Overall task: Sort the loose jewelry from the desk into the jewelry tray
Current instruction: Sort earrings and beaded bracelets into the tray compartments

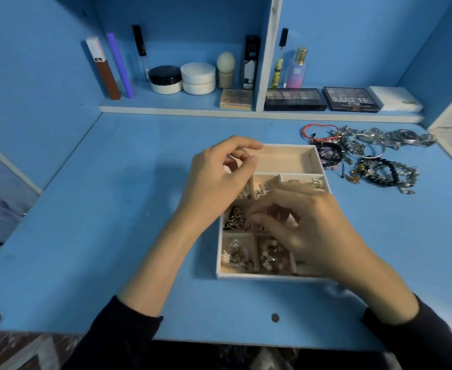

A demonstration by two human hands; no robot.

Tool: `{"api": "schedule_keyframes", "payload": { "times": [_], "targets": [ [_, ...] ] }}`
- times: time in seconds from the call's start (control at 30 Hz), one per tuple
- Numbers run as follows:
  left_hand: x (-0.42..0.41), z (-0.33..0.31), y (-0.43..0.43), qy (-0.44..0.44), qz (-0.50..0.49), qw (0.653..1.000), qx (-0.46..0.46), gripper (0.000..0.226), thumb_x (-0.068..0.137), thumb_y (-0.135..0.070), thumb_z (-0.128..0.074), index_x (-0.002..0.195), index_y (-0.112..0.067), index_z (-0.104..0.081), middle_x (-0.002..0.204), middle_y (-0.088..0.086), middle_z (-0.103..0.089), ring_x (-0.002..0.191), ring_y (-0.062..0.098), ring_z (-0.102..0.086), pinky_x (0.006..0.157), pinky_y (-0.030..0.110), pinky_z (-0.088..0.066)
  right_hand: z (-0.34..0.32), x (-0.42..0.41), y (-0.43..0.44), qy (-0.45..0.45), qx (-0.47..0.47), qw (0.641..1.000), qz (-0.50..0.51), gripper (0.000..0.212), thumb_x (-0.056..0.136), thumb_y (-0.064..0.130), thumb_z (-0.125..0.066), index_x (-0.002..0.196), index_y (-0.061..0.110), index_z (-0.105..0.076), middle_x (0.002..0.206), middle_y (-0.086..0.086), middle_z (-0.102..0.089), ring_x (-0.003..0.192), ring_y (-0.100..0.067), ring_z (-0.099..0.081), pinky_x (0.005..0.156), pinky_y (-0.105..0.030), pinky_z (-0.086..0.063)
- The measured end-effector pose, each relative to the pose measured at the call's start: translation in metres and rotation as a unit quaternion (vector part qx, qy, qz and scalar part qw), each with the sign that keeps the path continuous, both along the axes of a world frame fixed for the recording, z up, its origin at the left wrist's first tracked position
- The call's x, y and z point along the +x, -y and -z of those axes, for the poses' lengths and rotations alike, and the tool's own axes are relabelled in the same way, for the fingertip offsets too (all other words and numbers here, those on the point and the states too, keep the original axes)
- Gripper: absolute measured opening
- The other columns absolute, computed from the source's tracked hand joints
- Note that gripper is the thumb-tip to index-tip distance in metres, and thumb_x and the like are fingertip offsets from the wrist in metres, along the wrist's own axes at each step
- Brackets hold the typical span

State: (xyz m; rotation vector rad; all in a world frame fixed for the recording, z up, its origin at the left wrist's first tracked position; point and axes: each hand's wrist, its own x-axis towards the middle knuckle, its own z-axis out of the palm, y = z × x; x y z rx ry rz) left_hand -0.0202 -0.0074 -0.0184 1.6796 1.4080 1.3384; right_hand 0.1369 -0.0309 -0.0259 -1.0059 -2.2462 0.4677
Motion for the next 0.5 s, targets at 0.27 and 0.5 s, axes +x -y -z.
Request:
{"api": "schedule_keyframes", "payload": {
  "times": [0.27,0.5],
  "targets": [
    [0.068,-0.027,-0.024,-0.143,0.114,0.983,-0.016,0.014,0.083,-0.02,-0.062,0.091,-0.028,-0.07,0.076,-0.013,-0.065,0.071,0.001,-0.058,0.066,0.009,-0.042,0.011,0.098,-0.046,-0.044,-0.012,0.967,0.252,0.01,0.079,0.007,-0.067,0.082,0.015,-0.072,0.072,-0.007,-0.066,0.063,-0.017,-0.056,0.06,-0.025,-0.042],
    [0.113,-0.03,-0.045,-0.177,0.154,0.972,-0.033,0.012,0.083,-0.021,-0.06,0.087,-0.029,-0.069,0.073,-0.018,-0.062,0.066,-0.009,-0.053,0.062,0.002,-0.037,0.016,0.146,-0.069,0.15,0.013,0.926,0.347,0.015,0.08,0.019,-0.069,0.093,0.016,-0.073,0.084,-0.007,-0.056,0.094,-0.031,-0.048,0.065,-0.03,-0.035]
  ]
}}
